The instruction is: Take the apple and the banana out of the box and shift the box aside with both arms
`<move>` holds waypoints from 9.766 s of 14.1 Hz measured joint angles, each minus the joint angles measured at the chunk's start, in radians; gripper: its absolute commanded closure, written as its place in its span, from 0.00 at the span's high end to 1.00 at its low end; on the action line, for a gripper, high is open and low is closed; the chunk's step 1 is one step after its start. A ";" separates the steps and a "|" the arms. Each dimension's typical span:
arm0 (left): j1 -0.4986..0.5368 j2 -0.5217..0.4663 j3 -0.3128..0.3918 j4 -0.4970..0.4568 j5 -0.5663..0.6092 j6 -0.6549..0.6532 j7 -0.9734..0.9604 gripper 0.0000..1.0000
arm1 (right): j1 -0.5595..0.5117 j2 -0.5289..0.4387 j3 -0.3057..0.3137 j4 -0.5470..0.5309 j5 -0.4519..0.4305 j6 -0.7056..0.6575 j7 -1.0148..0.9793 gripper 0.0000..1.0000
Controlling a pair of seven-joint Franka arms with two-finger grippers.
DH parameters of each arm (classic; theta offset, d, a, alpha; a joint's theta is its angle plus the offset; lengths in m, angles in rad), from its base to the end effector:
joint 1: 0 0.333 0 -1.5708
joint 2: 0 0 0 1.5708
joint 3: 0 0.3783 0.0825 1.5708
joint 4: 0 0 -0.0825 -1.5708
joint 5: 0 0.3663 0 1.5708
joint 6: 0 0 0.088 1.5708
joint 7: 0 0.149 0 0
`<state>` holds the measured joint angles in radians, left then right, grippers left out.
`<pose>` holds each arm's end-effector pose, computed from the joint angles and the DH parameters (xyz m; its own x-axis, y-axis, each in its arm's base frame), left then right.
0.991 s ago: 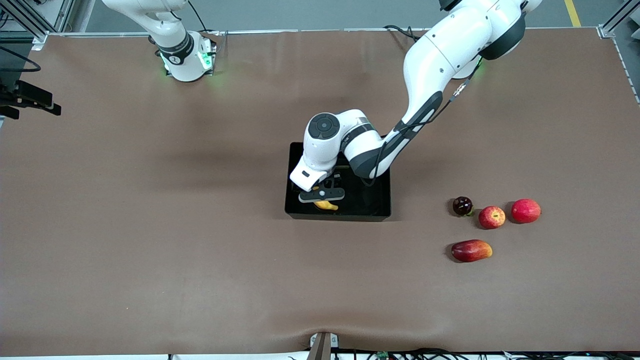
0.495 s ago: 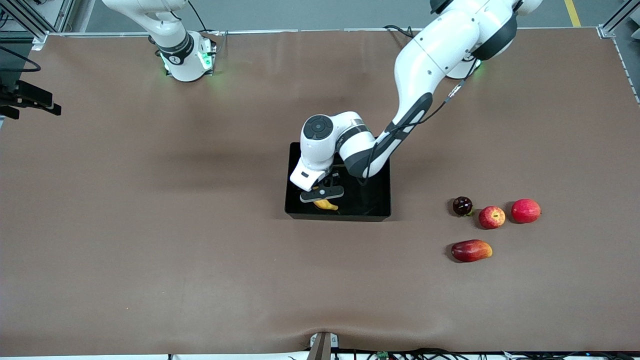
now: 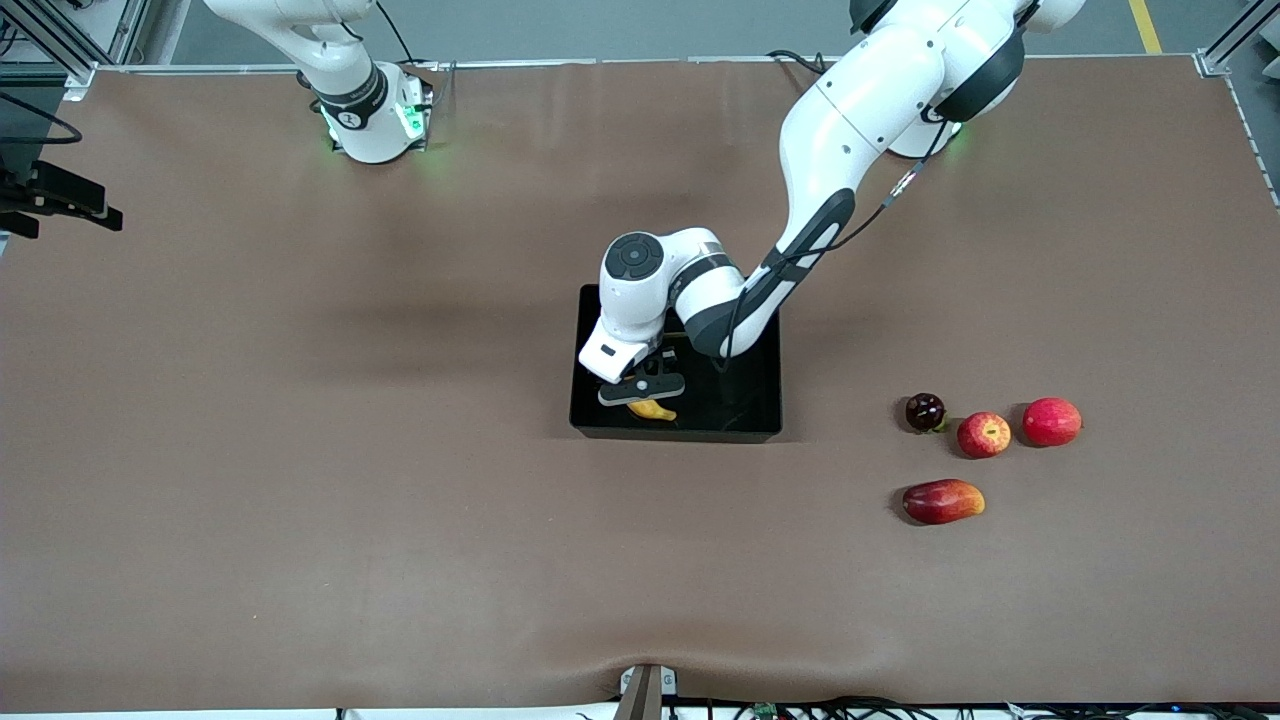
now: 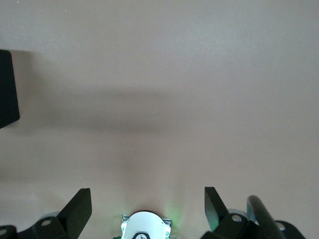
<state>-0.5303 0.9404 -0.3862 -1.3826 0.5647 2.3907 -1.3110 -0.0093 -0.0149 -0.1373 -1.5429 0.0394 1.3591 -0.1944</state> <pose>0.5495 -0.5622 0.1904 0.9709 0.1795 0.1586 0.1652 -0.9812 0.0994 0.4965 -0.0674 0.6490 0.9859 0.0581 -0.1569 0.0471 -0.9962 -0.0731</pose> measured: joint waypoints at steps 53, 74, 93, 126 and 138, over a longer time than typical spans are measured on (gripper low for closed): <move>1.034 -0.025 -0.142 -0.069 -0.118 -0.037 1.857 0.99 | 0.428 0.679 0.377 -0.065 -0.044 0.828 0.852 0.00; 1.037 -0.313 -0.257 -0.063 -0.200 -0.346 1.615 1.00 | 0.107 0.286 0.284 -0.303 0.041 0.605 0.568 0.00; 1.034 -0.542 -0.347 -0.064 -0.337 -0.591 1.245 1.00 | -0.016 0.456 -0.190 -0.454 0.176 0.901 -0.310 0.15; 0.531 -0.969 0.232 -0.205 -0.524 -0.815 1.136 1.00 | 0.054 0.102 -0.051 0.306 0.069 -0.235 0.090 1.00; 0.464 -1.085 0.324 -0.319 -0.524 -0.804 1.228 1.00 | 0.022 -0.055 0.044 0.054 -0.006 -0.024 0.153 1.00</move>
<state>-0.0660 -0.1443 -0.0621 -1.7015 0.0410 1.5871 -0.0833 0.0128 -0.0701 -0.0933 -1.4890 0.0330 1.3354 -0.0413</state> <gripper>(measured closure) 0.000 0.000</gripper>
